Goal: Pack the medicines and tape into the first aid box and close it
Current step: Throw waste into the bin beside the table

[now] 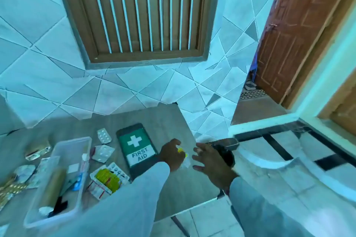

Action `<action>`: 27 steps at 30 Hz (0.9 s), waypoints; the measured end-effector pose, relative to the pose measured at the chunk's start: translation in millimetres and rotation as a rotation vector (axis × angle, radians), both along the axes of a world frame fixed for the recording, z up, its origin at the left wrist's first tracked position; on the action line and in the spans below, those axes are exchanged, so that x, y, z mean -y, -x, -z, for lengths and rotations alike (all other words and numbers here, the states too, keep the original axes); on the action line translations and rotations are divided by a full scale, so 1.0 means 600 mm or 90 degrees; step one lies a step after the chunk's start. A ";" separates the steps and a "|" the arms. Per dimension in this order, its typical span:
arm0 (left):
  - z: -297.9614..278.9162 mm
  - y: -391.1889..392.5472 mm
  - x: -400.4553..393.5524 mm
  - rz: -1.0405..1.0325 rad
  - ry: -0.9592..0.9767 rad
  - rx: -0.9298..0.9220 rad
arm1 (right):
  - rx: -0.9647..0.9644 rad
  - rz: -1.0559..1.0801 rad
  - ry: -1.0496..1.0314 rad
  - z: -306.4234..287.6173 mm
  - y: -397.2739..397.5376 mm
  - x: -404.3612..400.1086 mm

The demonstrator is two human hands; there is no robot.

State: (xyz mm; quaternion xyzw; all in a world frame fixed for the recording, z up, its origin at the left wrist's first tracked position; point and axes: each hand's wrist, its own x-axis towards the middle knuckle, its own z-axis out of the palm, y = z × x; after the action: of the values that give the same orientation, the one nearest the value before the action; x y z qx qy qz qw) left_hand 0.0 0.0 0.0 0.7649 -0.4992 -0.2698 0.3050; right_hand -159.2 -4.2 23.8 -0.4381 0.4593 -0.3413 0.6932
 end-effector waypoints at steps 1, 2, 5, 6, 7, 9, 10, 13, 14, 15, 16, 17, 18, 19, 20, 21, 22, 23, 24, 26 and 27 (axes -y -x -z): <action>0.023 0.008 0.025 0.027 -0.067 0.017 | 0.005 0.008 -0.022 0.013 0.005 0.022; 0.041 0.016 0.044 0.052 -0.128 0.039 | 0.002 0.004 -0.039 0.025 0.012 0.040; 0.093 0.035 0.081 0.074 -0.262 0.093 | 0.013 -0.013 -0.090 0.056 0.033 0.086; 0.109 0.048 0.101 0.058 -0.287 0.128 | -0.002 -0.028 -0.096 0.066 0.046 0.113; 0.125 0.059 0.115 0.036 -0.306 0.156 | -0.026 -0.048 -0.098 0.072 0.057 0.134; 0.149 0.088 0.138 -0.022 -0.328 0.198 | -0.079 -0.084 -0.099 0.083 0.081 0.181; 0.155 0.104 0.148 -0.053 -0.336 0.201 | -0.104 -0.098 -0.107 0.090 0.094 0.203; 0.162 0.140 0.169 -0.161 -0.334 0.209 | -0.174 -0.146 -0.135 0.110 0.153 0.266; 0.167 0.145 0.173 -0.174 -0.335 0.224 | -0.183 -0.168 -0.143 0.116 0.178 0.287; 0.175 0.144 0.174 -0.176 -0.337 0.255 | -0.184 -0.187 -0.149 0.118 0.201 0.304; 0.178 0.148 0.178 -0.189 -0.341 0.280 | -0.186 -0.216 -0.155 0.122 0.226 0.329; 0.174 0.151 0.181 -0.205 -0.352 0.283 | -0.189 -0.229 -0.157 0.126 0.247 0.351; 0.166 0.155 0.187 -0.239 -0.353 0.270 | -0.190 -0.234 -0.157 0.131 0.263 0.375; 0.159 0.164 0.197 -0.284 -0.349 0.245 | -0.195 -0.238 -0.155 0.135 0.279 0.402; 0.147 0.172 0.209 -0.327 -0.325 0.206 | -0.203 -0.237 -0.151 0.137 0.289 0.427; 0.136 0.183 0.229 -0.365 -0.287 0.164 | -0.199 -0.244 -0.152 0.141 0.297 0.455; 0.125 0.194 0.251 -0.399 -0.240 0.110 | -0.194 -0.252 -0.167 0.142 0.299 0.480; 0.113 0.208 0.276 -0.412 -0.195 0.060 | -0.178 -0.261 -0.195 0.143 0.298 0.502; 0.102 0.229 0.310 -0.407 -0.163 0.002 | -0.162 -0.272 -0.222 0.147 0.298 0.529; 0.086 0.278 0.382 -0.372 -0.095 -0.174 | -0.135 -0.268 -0.235 0.159 0.293 0.570; 0.085 0.301 0.416 -0.349 -0.067 -0.279 | -0.122 -0.265 -0.232 0.163 0.292 0.586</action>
State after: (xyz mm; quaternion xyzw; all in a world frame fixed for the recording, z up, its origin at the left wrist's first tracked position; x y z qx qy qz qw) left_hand -180.5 -249.4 -50.7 0.8092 -0.1831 -0.3609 0.4260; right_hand -334.4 -355.9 -73.9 -0.4216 0.4769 -0.0607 0.7688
